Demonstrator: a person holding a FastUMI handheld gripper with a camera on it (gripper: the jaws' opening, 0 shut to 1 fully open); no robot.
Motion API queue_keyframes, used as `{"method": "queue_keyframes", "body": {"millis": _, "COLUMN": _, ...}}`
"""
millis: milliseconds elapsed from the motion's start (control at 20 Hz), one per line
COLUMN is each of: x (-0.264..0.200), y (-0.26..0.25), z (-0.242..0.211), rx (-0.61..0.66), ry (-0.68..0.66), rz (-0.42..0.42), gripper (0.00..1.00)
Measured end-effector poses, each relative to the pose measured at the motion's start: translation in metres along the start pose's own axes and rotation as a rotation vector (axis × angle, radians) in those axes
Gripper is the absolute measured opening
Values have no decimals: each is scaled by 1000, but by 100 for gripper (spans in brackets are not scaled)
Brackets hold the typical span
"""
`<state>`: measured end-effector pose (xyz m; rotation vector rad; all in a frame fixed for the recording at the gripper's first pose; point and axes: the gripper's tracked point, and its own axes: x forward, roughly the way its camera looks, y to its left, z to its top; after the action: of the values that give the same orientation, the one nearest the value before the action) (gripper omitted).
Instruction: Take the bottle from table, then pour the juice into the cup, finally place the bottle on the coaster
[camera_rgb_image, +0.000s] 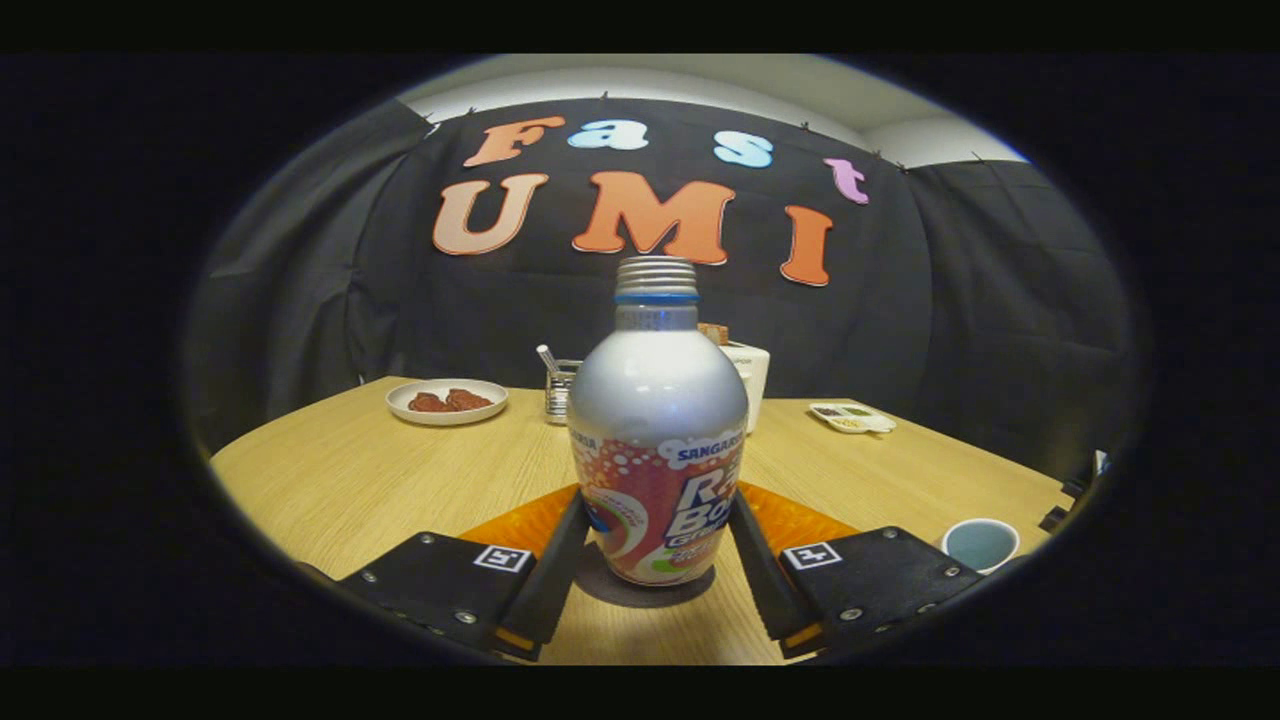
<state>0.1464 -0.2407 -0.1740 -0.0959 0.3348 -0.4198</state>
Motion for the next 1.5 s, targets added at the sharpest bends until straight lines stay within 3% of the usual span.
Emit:
{"method": "queue_keyframes", "body": {"millis": 450, "x": 15, "y": 5, "z": -27, "rx": 50, "ry": 87, "rz": 12, "gripper": 77}}
{"method": "queue_keyframes", "body": {"millis": 750, "x": -4, "y": 7, "z": -13, "rx": 94, "ry": 45, "rz": 41, "gripper": 92}}
{"method": "queue_keyframes", "body": {"millis": 1000, "x": -55, "y": 2, "z": -1, "rx": 0, "ry": -17, "rz": 47, "gripper": 96}}
{"method": "queue_keyframes", "body": {"millis": 1500, "x": -185, "y": -9, "z": 72, "rx": -6, "ry": -240, "rz": 131, "gripper": 96}}
